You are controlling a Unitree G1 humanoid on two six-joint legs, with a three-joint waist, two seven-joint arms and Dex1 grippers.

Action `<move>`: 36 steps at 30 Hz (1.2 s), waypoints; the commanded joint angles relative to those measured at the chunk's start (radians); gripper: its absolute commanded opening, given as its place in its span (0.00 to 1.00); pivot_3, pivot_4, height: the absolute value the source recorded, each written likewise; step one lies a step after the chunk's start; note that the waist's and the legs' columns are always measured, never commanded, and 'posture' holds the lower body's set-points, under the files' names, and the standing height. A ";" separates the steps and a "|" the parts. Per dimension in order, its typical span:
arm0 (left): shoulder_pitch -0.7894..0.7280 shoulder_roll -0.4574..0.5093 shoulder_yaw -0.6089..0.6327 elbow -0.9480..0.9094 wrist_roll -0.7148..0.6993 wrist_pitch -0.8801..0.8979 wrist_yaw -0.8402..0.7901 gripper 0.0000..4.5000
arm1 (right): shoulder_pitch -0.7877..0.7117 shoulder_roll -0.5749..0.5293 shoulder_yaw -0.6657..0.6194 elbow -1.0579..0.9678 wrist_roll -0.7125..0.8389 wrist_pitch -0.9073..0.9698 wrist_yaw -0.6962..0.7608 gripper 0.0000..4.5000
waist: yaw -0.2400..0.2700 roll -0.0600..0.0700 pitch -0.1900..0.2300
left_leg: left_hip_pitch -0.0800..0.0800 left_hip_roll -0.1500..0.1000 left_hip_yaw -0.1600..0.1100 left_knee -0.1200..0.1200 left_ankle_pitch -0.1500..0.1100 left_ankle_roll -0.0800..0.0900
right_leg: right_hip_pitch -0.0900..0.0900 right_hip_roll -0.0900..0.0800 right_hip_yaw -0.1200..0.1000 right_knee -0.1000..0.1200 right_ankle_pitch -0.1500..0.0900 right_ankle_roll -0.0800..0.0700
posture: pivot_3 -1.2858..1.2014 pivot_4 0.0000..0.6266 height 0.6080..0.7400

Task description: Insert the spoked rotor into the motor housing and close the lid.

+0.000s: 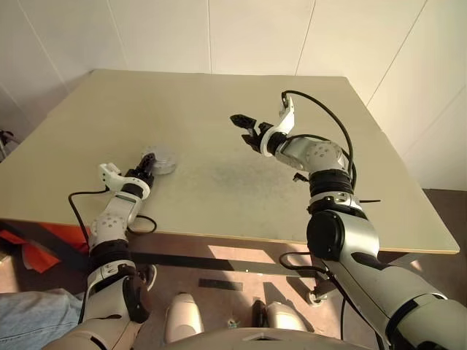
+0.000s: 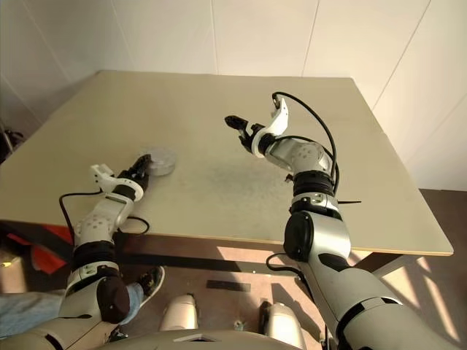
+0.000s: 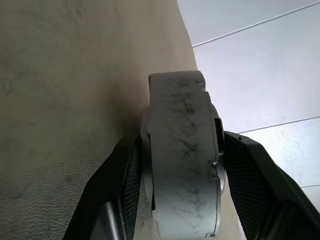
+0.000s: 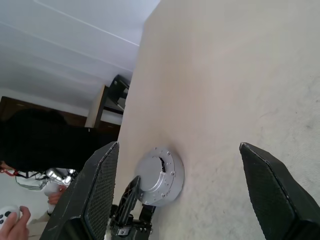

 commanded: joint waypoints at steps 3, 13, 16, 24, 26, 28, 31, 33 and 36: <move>-0.022 0.066 0.021 -0.025 0.011 -0.042 -0.021 0.84 | -0.014 0.000 0.013 0.008 0.000 0.001 0.001 0.97 | -0.001 0.000 0.000 | 0.000 0.000 0.000 0.000 0.000 0.000 | 0.000 0.000 0.000 0.000 0.000 0.000 | 0.52 0.00 1.00; 0.006 0.168 -0.016 -0.087 0.073 -0.079 -0.112 0.91 | 0.047 -0.041 0.219 -0.071 -0.150 -0.118 0.179 0.97 | 0.006 0.000 0.000 | 0.000 0.000 0.000 0.000 0.000 0.000 | 0.001 0.000 0.000 0.000 -0.002 -0.003 | 0.52 0.00 1.00; 0.054 0.172 -0.171 -0.214 0.172 -0.087 -0.207 0.91 | 0.180 -0.117 0.427 -0.241 -0.309 -0.289 0.320 0.97 | 0.022 -0.002 -0.001 | 0.000 0.000 -0.001 0.000 0.000 0.000 | 0.003 -0.001 -0.002 -0.001 -0.001 -0.002 | 0.52 0.00 1.00; 0.139 0.243 -0.531 -0.422 0.364 -0.043 -0.421 0.91 | 0.390 -0.379 0.573 -0.410 -0.402 -0.412 0.645 0.97 | 0.021 -0.002 0.000 | 0.009 -0.002 0.000 0.001 -0.001 0.001 | 0.012 -0.004 -0.002 -0.002 -0.002 -0.002 | 0.52 0.00 1.00; 0.132 0.244 -0.576 -0.402 0.418 -0.070 -0.434 0.91 | 0.402 -0.399 0.579 -0.395 -0.431 -0.441 0.646 0.97 | 0.004 -0.002 0.000 | 0.011 -0.001 0.000 0.001 0.000 0.001 | 0.013 -0.003 0.000 0.001 -0.002 -0.001 | 0.52 0.00 1.00; 0.128 0.235 -0.595 -0.384 0.448 -0.084 -0.441 0.91 | 0.402 -0.401 0.574 -0.370 -0.453 -0.458 0.626 0.97 | -0.005 -0.002 0.000 | 0.014 -0.001 0.000 0.000 -0.001 0.001 | 0.015 -0.002 -0.001 0.001 -0.005 0.004 | 0.52 0.00 1.00; 0.127 0.226 -0.606 -0.362 0.479 -0.105 -0.450 0.91 | 0.402 -0.394 0.564 -0.350 -0.474 -0.476 0.603 0.97 | -0.018 -0.002 0.000 | 0.017 0.000 0.000 0.000 0.000 0.001 | 0.014 -0.001 0.000 0.001 -0.005 0.003 | 0.52 0.00 1.00; 0.127 0.219 -0.600 -0.355 0.482 -0.107 -0.454 0.91 | 0.405 -0.385 0.562 -0.352 -0.481 -0.482 0.597 0.97 | -0.021 -0.002 0.000 | 0.018 0.000 0.000 0.001 -0.001 0.001 | 0.014 -0.001 0.000 0.001 -0.001 -0.003 | 0.52 0.00 1.00; 0.128 0.211 -0.593 -0.356 0.486 -0.109 -0.456 0.91 | 0.406 -0.378 0.560 -0.355 -0.481 -0.484 0.603 0.97 | -0.022 -0.002 0.000 | 0.017 -0.001 0.000 0.001 -0.001 0.002 | 0.015 -0.001 0.000 0.001 0.000 -0.005 | 0.52 0.00 1.00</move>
